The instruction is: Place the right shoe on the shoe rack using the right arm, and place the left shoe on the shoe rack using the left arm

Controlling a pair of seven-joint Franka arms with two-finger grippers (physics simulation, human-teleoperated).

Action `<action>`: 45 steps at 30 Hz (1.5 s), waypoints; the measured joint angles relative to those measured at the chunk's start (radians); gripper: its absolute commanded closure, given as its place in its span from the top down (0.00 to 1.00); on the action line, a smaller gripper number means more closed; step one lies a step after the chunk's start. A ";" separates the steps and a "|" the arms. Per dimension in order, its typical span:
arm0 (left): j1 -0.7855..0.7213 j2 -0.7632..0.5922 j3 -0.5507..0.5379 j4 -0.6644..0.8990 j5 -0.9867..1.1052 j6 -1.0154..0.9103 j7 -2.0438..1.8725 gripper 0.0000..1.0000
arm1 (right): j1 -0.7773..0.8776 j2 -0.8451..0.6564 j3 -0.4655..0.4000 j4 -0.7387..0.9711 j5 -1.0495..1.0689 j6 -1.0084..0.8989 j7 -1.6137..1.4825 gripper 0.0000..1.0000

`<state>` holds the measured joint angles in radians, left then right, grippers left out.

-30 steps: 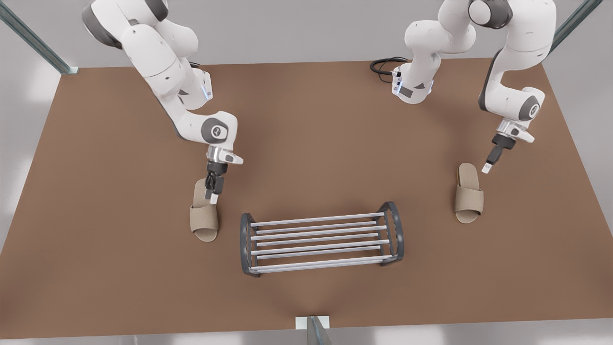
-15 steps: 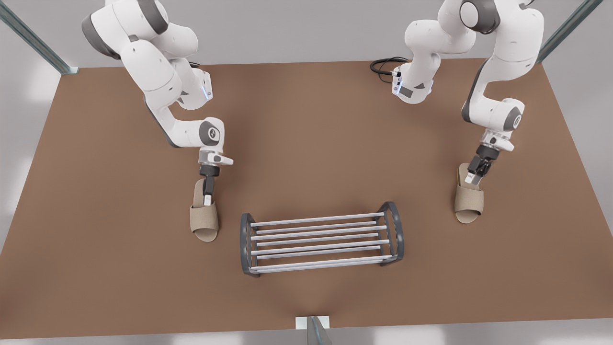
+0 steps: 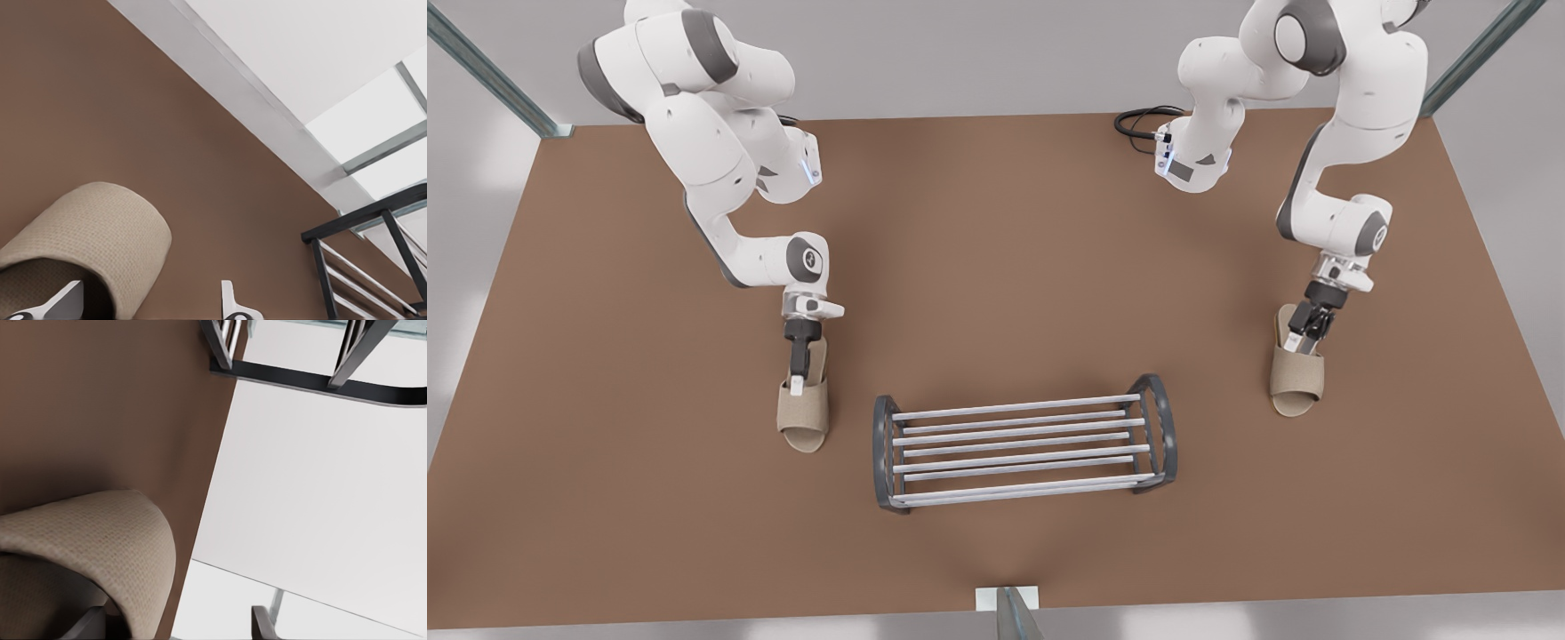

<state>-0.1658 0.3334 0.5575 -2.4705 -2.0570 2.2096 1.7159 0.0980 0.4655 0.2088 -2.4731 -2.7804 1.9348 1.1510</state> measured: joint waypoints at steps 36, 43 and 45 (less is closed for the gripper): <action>0.001 0.106 -0.077 0.103 -0.037 0.007 -0.032 0.49 | 0.003 0.019 -0.020 0.020 -0.012 0.020 0.133 0.21; 0.001 0.111 -0.083 0.110 -0.036 0.008 -0.041 0.26 | 0.002 -0.061 -0.020 0.030 -0.013 0.061 0.140 0.21; 0.001 0.110 -0.083 0.113 -0.035 0.010 -0.044 0.25 | -0.002 -0.143 -0.020 0.039 -0.013 0.124 0.142 0.21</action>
<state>-0.1646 0.4430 0.4740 -2.3578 -2.0921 2.2197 1.6719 0.0958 0.3229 0.1892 -2.4342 -2.7932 2.0592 1.2926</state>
